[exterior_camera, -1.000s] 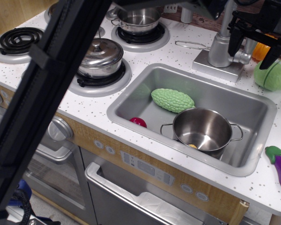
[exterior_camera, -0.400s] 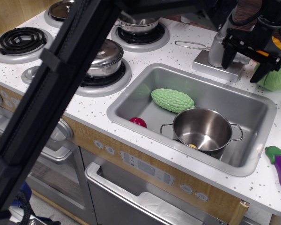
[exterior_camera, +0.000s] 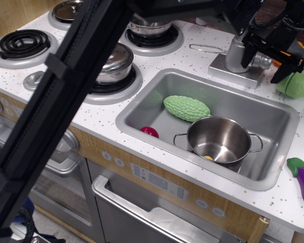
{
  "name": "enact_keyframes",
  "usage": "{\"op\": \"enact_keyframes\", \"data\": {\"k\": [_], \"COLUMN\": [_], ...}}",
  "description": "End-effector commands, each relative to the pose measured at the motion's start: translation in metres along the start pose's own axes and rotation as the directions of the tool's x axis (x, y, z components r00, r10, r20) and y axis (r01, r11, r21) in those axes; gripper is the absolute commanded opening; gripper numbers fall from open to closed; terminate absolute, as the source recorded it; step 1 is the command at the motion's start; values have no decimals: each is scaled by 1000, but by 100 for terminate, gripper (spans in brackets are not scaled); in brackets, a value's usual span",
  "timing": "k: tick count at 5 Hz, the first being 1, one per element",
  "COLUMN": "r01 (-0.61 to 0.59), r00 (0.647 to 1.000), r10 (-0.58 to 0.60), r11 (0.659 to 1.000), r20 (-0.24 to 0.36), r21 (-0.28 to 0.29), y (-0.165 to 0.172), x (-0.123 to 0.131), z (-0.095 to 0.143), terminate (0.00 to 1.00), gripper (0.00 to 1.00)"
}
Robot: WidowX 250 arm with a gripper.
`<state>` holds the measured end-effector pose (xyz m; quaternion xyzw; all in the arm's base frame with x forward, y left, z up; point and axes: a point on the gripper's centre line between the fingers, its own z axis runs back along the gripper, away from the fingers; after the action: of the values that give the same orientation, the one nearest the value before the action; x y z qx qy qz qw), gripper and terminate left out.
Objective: Turn lever vertical to front
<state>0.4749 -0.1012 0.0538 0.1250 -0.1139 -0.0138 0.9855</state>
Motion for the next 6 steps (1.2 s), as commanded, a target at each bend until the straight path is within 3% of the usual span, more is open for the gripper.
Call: {"op": "enact_keyframes", "data": {"k": [1, 2, 4, 5, 6], "r01": [-34, -24, -3, -7, -12], "r00": [989, 985, 982, 983, 983], "r10": [35, 23, 10, 18, 22], "r11": [999, 1000, 999, 998, 998], "r20": [140, 169, 190, 185, 183], "r21": [-7, 6, -37, -58, -56], "y": [8, 12, 11, 9, 8], "x": [29, 37, 46, 48, 48], "z": [52, 53, 44, 40, 43], "terminate": [0, 0, 0, 0, 0], "gripper": [100, 100, 100, 0, 0]}}
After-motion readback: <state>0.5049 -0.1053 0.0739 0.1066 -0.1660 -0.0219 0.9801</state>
